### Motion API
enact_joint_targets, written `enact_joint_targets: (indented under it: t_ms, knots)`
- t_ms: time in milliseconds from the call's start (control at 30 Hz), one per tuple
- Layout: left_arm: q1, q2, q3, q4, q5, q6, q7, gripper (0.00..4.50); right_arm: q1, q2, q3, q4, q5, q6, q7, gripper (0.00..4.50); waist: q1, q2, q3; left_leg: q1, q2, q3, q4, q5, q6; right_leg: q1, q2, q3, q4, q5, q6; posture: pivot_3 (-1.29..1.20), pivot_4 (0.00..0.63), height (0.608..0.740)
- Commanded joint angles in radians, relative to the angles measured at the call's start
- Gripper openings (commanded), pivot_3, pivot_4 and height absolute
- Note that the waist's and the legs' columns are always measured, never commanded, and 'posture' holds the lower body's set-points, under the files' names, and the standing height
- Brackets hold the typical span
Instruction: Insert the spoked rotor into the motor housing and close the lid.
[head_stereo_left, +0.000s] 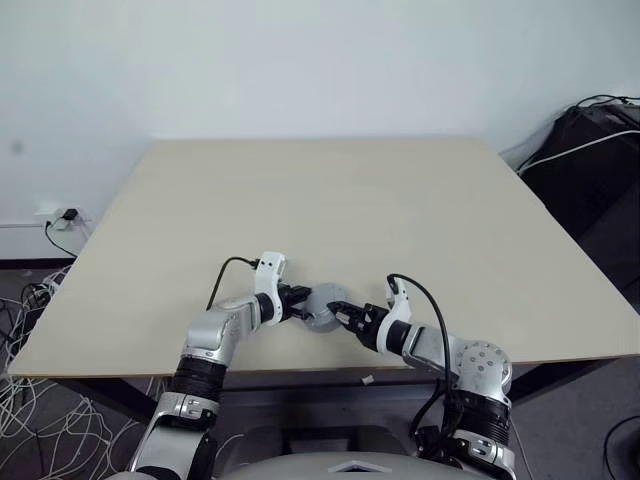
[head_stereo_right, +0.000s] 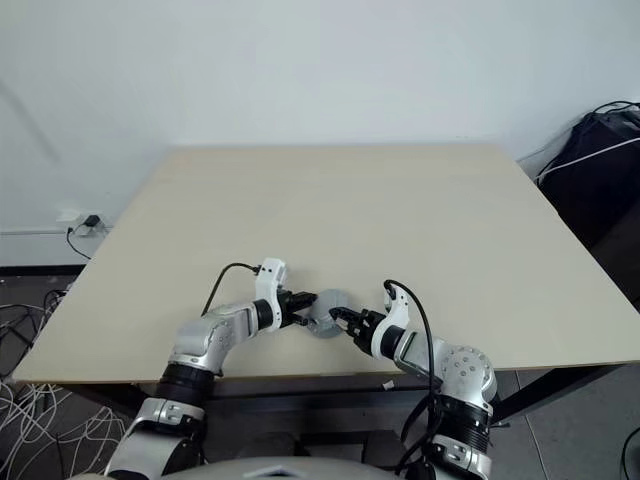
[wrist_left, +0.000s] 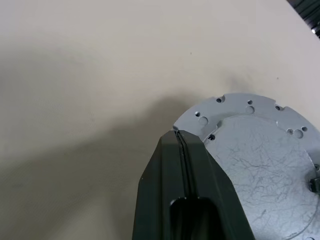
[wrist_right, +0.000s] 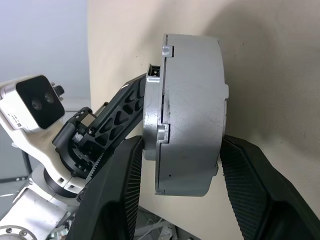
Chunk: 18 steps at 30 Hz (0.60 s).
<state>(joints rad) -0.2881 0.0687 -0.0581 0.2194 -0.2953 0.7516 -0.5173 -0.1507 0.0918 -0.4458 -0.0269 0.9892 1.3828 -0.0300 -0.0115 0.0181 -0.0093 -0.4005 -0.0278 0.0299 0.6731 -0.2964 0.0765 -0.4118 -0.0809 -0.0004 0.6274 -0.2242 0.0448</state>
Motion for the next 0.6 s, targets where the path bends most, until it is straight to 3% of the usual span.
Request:
enact_joint_targets:
  t_ms: [33,600]
  knots:
    - [0.027,-0.039,-0.017,-0.090,-0.048,0.016,-0.009,0.00,0.012,0.091,0.040,-0.030,0.037,-0.020,0.006,2.10,0.000,0.000,0.000,0.000,0.000,0.000,-0.001,0.000,0.000,0.000,0.000,0.000,0.000,0.000,0.000,0.00,0.000,0.740]
    - [0.199,-0.082,0.121,-0.349,-0.235,-0.010,0.008,0.00,0.030,0.079,0.014,-0.026,0.084,-0.109,-0.015,2.09,0.001,0.000,0.000,0.000,0.000,0.000,-0.007,0.002,-0.003,0.000,0.001,0.000,0.000,-0.002,-0.004,0.00,0.000,0.740]
